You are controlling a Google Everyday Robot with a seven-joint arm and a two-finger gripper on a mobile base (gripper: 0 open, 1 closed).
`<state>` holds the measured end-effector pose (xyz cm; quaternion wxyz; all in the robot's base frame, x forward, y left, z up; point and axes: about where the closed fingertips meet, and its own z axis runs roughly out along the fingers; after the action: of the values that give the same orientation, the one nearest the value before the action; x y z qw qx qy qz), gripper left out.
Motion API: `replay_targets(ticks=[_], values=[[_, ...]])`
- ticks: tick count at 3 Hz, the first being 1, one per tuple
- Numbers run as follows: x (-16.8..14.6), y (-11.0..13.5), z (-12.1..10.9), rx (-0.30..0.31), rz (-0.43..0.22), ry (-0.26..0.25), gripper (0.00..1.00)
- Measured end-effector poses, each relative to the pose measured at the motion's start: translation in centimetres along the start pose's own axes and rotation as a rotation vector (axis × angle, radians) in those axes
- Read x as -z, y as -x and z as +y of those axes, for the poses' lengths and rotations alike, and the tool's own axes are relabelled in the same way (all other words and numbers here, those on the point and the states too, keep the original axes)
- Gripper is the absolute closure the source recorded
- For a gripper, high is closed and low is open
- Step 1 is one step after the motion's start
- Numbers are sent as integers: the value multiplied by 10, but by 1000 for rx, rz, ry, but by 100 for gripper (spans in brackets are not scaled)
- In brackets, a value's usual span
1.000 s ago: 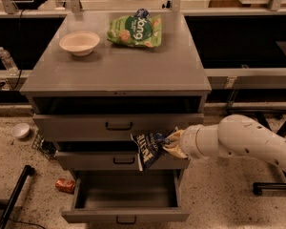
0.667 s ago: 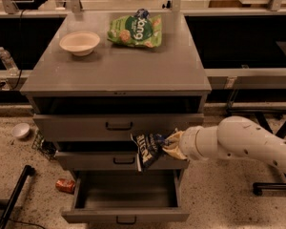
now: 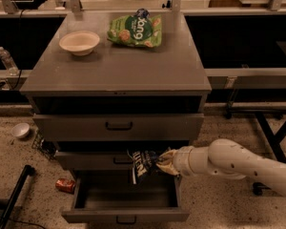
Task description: Place blue chip bag into bottom drawer
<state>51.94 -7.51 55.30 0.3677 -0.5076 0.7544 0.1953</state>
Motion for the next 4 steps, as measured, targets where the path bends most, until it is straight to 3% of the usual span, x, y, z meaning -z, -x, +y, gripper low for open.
replay_targets(ticks=[2, 4], values=[[-90, -76, 28, -20, -25, 116, 100], [-106, -91, 38, -50, -37, 143, 100]])
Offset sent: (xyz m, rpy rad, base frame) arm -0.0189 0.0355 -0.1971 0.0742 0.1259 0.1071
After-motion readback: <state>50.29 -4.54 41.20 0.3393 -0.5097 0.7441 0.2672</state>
